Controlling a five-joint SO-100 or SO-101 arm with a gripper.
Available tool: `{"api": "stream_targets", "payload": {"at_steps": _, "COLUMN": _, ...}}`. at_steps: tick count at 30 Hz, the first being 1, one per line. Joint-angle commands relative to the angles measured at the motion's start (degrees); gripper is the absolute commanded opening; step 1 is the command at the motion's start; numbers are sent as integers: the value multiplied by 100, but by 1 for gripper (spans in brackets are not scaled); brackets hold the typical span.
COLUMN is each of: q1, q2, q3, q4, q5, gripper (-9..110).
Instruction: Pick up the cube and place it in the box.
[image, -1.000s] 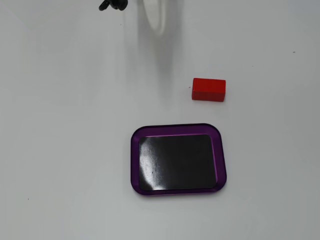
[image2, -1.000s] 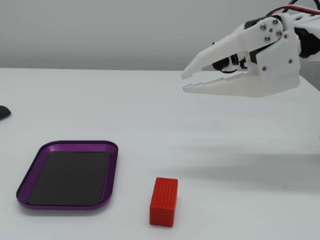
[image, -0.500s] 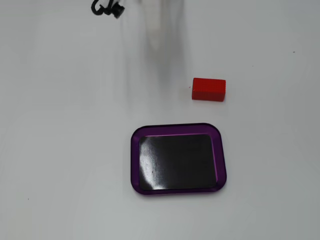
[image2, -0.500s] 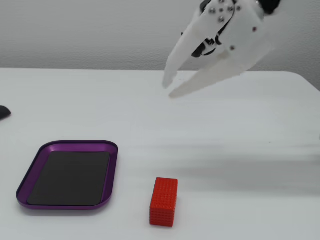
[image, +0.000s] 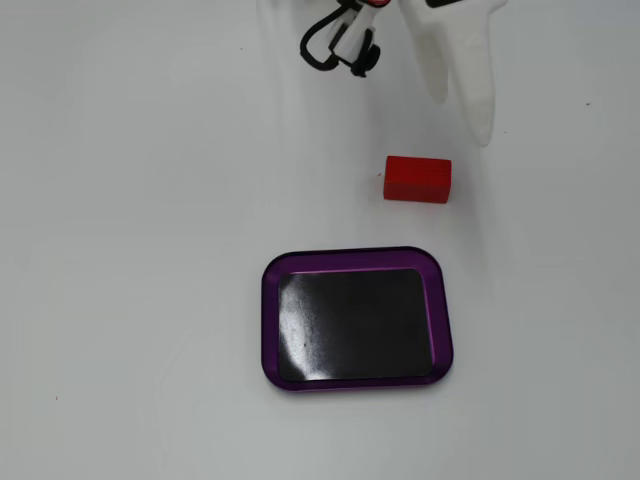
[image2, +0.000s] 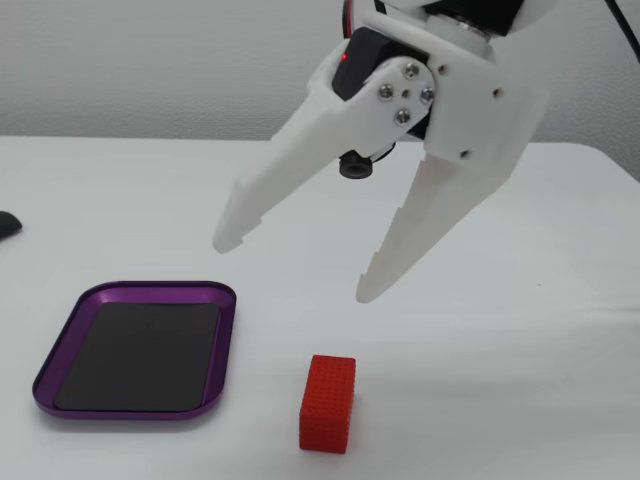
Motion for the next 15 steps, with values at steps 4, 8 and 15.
{"api": "stream_targets", "payload": {"at_steps": 4, "q1": -97, "q2": 35, "q3": 958, "q4": -606, "q5": -53, "gripper": 30}}
{"api": "stream_targets", "payload": {"at_steps": 8, "q1": -44, "q2": 9, "q3": 1512, "q4": -1134, "q5": -53, "gripper": 30}}
{"api": "stream_targets", "payload": {"at_steps": 15, "q1": -35, "q2": 0, "q3": 1670, "q4": -1529, "q5": -53, "gripper": 30}}
